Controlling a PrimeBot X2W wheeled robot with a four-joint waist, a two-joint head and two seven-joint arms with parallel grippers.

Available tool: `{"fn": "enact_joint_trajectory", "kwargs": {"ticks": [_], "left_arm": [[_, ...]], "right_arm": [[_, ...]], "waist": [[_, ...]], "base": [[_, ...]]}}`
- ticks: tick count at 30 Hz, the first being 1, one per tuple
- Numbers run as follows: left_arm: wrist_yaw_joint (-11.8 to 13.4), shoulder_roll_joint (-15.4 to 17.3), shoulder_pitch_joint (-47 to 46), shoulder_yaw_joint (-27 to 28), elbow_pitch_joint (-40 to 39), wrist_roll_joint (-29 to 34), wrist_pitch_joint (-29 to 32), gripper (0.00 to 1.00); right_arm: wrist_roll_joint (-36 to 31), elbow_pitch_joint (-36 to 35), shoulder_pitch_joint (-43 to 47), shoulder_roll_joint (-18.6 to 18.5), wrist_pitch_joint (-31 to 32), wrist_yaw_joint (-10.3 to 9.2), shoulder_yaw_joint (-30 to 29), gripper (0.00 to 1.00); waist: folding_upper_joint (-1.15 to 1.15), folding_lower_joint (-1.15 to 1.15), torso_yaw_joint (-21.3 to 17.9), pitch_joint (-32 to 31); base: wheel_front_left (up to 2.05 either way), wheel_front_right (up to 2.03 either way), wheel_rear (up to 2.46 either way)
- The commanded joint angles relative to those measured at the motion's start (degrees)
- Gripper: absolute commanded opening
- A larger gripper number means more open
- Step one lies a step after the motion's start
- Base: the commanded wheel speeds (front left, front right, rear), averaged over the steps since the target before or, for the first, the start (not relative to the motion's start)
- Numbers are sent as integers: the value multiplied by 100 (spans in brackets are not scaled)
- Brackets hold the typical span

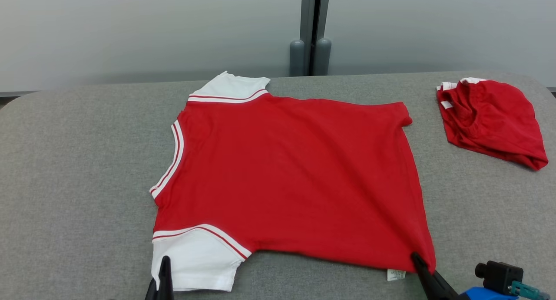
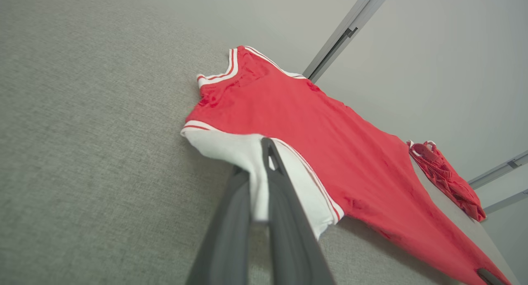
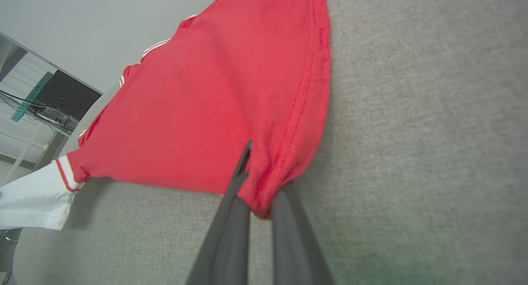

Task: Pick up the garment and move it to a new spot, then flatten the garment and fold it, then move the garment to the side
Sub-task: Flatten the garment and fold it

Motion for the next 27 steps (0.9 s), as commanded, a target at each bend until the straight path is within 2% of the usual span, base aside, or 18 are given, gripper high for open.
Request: {"fn": "enact_joint_trajectory", "kwargs": {"ticks": [1,6,15,21,27], "left_arm": [[25,15,-1,14,-56,6,10,0],[11,42,-147,-66,-115,18,99,0],[-214,298,-751,-102,31,-19,323,0],[-343,531,-1285,-139,250,-26,558,0],[-444,716,-1952,-134,624,-92,685,0]], "right_arm": [[-92,-100,131,36,80,3,-108,0],[-366,-469,291,251,460,3,-358,0],[-653,-985,154,470,1067,3,-622,0],[-630,-1051,-147,599,1387,3,-723,0],[-556,-826,-586,655,1570,3,-796,0]], "waist": [[2,1,-10,-2],[2,1,-57,11],[2,1,-185,55],[2,1,-281,162],[2,1,-327,356]], "base": [[0,0,0],[0,0,0],[0,0,0],[0,0,0],[0,0,0]]}}
